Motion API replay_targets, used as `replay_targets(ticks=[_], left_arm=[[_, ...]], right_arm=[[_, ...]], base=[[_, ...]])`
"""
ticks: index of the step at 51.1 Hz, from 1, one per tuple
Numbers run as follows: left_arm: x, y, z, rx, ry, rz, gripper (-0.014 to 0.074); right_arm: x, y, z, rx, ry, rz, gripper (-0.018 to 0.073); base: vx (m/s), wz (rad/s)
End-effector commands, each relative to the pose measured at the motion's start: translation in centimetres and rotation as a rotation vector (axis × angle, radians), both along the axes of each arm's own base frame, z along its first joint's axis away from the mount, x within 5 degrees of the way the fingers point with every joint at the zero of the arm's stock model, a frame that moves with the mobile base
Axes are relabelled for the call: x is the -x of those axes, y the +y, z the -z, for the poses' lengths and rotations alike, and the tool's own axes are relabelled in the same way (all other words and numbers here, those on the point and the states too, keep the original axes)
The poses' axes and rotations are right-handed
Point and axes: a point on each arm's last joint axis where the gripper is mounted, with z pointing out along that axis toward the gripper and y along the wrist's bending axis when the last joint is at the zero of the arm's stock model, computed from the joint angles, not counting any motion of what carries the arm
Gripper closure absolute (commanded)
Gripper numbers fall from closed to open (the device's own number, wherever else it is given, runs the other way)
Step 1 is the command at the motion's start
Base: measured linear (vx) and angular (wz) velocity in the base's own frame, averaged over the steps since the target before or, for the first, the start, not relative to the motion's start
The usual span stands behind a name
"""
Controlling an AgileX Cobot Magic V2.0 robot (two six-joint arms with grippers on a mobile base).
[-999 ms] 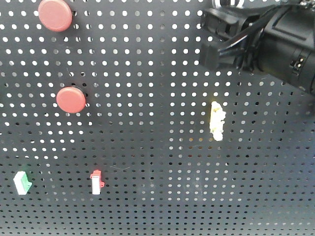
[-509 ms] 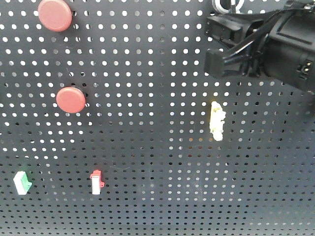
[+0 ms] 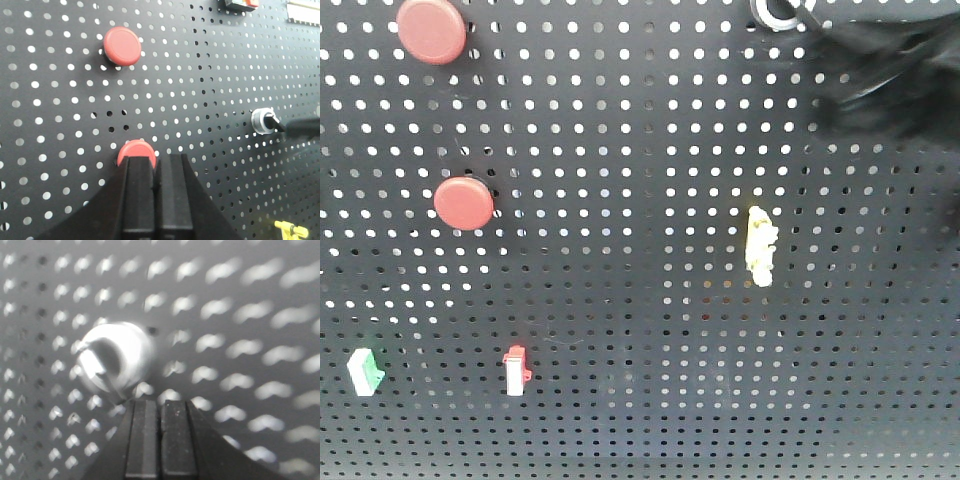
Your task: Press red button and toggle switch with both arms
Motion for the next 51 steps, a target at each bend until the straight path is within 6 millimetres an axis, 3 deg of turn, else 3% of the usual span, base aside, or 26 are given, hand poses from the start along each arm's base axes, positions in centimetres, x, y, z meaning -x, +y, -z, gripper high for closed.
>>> replay_targets(ticks=[1, 9, 16, 51], left_arm=[[0.7, 0.4, -1.4, 0.067, -0.078, 0.006, 0.0596], [0.6, 0.4, -1.4, 0.067, -0.077, 0.006, 0.0596], [0.6, 0.4, -1.3, 0.064, -0.074, 0.006, 0.0596], [0.6, 0.4, -1.3, 0.064, -0.063, 0.01, 0.0594]], right_arm=[[3.2, -1.3, -2.8, -0.075, -0.166, -0.02, 0.0559], [6.8, -2.4, -1.6, -0.074, -0.186, -0.054, 0.0559], [8.0, -3.1, -0.4, -0.041, -0.216, -0.041, 0.0559], [8.2, -3.2, -0.2, -0.02, -0.226, -0.034, 0.0559]], base=[[0.0, 0.0], [0.0, 0.0], [0.0, 0.0], [0.0, 0.0]])
